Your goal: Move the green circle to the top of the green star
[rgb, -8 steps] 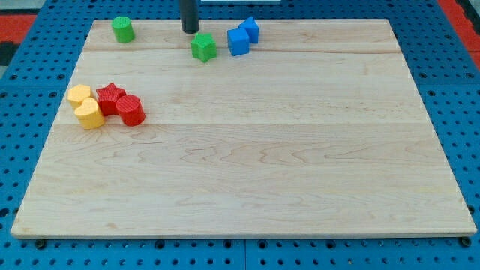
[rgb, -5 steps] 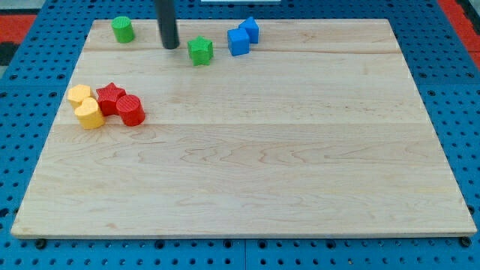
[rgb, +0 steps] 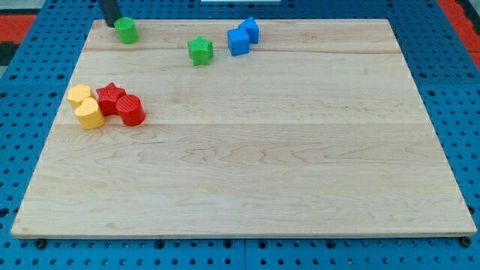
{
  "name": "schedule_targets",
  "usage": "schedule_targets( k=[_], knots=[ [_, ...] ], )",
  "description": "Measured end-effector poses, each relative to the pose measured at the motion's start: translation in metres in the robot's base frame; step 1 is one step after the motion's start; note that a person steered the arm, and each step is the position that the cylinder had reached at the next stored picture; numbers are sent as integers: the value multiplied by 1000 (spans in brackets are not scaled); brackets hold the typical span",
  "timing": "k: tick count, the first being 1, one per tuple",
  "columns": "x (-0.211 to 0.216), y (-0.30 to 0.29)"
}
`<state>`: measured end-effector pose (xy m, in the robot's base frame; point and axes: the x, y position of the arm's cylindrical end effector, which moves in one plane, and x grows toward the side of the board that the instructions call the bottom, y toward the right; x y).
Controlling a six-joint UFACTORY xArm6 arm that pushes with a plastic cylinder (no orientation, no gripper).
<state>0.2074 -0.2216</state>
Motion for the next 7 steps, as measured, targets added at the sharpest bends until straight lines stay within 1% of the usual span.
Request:
schedule_targets(
  k=[1, 2, 3, 4, 5, 7],
  knots=[
    [25, 17],
    [33, 19],
    [52, 15],
    [63, 16],
    [63, 52],
    [59, 105]
  ],
)
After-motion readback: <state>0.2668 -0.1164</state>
